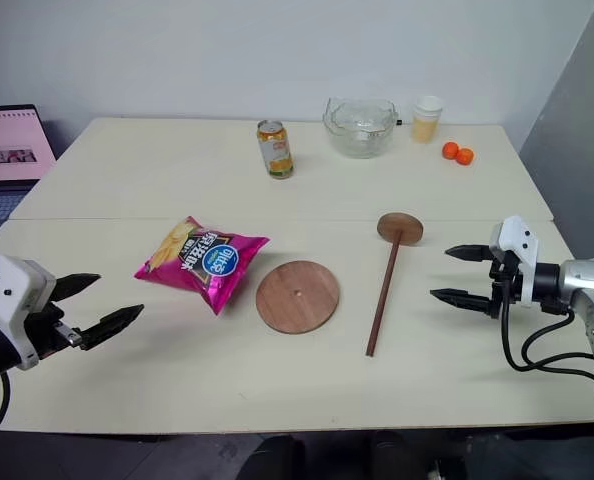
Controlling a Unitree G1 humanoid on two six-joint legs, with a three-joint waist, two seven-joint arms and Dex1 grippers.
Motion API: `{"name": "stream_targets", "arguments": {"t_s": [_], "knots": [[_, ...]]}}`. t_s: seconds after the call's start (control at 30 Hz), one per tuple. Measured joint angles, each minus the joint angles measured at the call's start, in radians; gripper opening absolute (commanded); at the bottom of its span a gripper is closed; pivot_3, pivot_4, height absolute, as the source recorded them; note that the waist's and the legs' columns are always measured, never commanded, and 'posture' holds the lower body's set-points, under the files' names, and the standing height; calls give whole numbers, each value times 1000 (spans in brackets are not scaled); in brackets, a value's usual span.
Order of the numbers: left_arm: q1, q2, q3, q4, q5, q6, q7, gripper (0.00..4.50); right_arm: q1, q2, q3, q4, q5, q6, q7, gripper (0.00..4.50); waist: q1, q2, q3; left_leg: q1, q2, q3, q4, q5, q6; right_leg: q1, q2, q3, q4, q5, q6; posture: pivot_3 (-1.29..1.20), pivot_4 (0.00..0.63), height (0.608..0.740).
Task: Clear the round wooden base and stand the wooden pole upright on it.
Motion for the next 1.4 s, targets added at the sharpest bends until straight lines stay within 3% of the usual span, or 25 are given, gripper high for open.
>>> {"name": "stream_targets", "arguments": {"t_s": [0.53, 0.9, 1.07, 1.23, 1.4], "knots": [[41, -1, 4, 0, 11, -40, -50, 4500, -13, 22, 11, -6, -3, -1, -1, 4472, 0, 0, 0, 0, 0, 0, 0, 0, 0, 0, 0, 0, 0, 0, 0, 0, 150, 740], [39, -1, 8, -36, -55, -12, -106, 4500, -29, 60, 44, -77, 21, 27, 25, 4472, 0, 0, 0, 0, 0, 0, 0, 0, 0, 0, 0, 0, 0, 0, 0, 0, 150, 740], [22, -31, -80, -77, -87, 21, -80, 4500, -26, 101, 58, -207, 78, 88, 11, 4472, 0, 0, 0, 0, 0, 0, 0, 0, 0, 0, 0, 0, 0, 0, 0, 0, 150, 740], [-4, -109, -267, -118, -53, 57, 32, 4500, -26, 151, 111, -247, 90, 107, -8, 4472, 1, 0, 0, 0, 0, -1, 0, 0, 0, 0, 0, 0, 0, 0, 0, 0, 150, 740], [-63, -188, -351, -118, -4, 94, 175, 4500, -30, 152, 124, -251, 90, 111, -6, 4472, 0, 0, 0, 0, 0, -1, 0, 0, 0, 0, 0, 0, 1, 0, 0, 0, 150, 740]]}}
